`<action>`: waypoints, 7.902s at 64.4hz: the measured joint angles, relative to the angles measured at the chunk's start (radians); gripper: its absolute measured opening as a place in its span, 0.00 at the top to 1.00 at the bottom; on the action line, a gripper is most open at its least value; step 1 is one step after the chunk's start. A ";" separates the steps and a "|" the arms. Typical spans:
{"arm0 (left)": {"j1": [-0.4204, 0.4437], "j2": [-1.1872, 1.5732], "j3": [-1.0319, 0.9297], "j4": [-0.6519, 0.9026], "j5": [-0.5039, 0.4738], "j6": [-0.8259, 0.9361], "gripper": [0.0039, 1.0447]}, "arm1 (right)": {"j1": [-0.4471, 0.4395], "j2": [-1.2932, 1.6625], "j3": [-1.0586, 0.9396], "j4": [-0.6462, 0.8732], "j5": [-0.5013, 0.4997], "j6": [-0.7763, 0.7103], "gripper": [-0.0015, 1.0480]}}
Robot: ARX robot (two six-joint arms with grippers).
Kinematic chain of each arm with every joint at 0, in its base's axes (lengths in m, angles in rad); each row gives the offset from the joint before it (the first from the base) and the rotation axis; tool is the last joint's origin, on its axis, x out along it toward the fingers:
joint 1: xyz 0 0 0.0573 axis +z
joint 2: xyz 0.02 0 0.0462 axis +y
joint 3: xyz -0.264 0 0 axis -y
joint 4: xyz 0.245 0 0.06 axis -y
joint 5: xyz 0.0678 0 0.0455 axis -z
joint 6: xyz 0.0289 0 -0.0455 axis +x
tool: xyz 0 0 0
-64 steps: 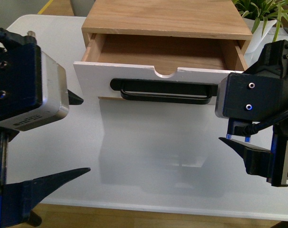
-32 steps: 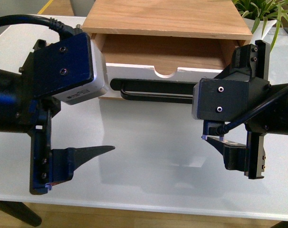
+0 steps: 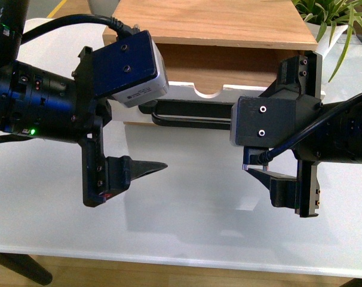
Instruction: Close drawer sideways
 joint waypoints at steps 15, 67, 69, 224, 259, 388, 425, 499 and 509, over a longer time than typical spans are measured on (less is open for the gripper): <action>-0.016 0.019 0.041 -0.006 0.013 -0.026 0.08 | 0.005 0.005 0.004 -0.009 -0.010 -0.010 0.09; -0.054 0.124 0.119 -0.006 -0.013 -0.071 0.08 | 0.012 0.035 0.028 -0.030 -0.014 -0.027 0.09; -0.054 0.125 0.120 -0.006 -0.015 -0.071 0.08 | 0.012 0.036 0.028 -0.031 -0.014 -0.027 0.09; -0.066 0.306 0.391 -0.137 -0.060 -0.074 0.08 | -0.017 0.228 0.216 0.028 0.021 0.037 0.09; -0.049 0.402 0.572 -0.216 -0.060 -0.069 0.08 | -0.040 0.283 0.327 0.010 0.043 0.063 0.09; 0.383 -0.397 -0.080 0.382 0.003 -0.996 0.08 | -0.201 -0.422 -0.250 0.343 0.133 0.653 0.09; 0.316 -0.916 -0.612 0.455 -0.653 -0.953 0.99 | -0.318 -0.799 -0.634 0.545 0.270 1.302 0.98; 0.301 -1.584 -0.792 -0.010 -0.659 -0.949 0.99 | -0.321 -1.578 -0.686 -0.146 0.264 1.304 0.98; 0.301 -1.643 -0.792 -0.069 -0.659 -0.949 0.99 | -0.321 -1.628 -0.686 -0.196 0.264 1.304 0.98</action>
